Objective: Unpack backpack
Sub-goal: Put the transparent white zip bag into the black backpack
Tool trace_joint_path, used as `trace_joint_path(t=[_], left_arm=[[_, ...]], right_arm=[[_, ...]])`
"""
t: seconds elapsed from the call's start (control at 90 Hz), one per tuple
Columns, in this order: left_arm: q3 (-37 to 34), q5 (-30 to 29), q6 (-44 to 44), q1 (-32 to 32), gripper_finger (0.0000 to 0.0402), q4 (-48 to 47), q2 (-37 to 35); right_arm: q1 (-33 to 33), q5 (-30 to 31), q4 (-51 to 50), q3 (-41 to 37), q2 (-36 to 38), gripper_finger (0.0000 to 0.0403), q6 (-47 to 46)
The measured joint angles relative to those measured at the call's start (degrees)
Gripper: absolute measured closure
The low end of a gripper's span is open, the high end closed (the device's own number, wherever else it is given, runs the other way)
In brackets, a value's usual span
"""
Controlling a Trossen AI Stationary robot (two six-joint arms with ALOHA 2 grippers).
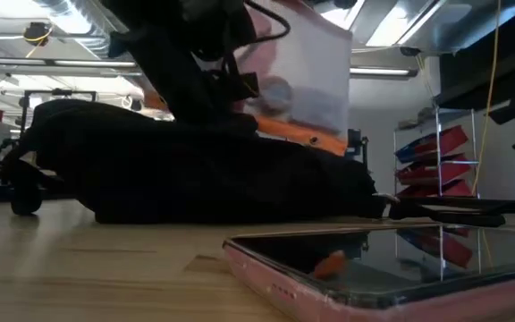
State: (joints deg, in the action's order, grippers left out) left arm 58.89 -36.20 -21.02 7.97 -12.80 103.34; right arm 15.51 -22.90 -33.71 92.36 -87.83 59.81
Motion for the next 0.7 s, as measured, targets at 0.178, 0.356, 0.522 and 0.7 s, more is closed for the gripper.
trace_joint_path(t=[0.178, 0.356, 0.522, 0.7], left_arm=[[0.0, 3.3, 1.7, 0.3, 0.0266, 0.0, 0.4], [0.0, 8.3, 4.3, 2.4, 0.0388, 0.6, -0.7], [0.2, 10.8, 6.5, 5.0, 0.0400, 2.1, -1.4], [2.6, 9.8, 9.1, 8.3, 0.0401, 0.7, -4.2]], right_arm=[[0.0, 0.0, 0.0, 0.0, 0.0, 0.0403, 0.0], [0.0, 0.0, 0.5, 0.0, 0.0, 0.0403, 0.0], [-0.1, -3.7, 0.6, 2.0, 0.0, 0.0403, 0.0], [0.0, -11.9, 1.3, 3.3, 0.0, 0.0403, -3.9]])
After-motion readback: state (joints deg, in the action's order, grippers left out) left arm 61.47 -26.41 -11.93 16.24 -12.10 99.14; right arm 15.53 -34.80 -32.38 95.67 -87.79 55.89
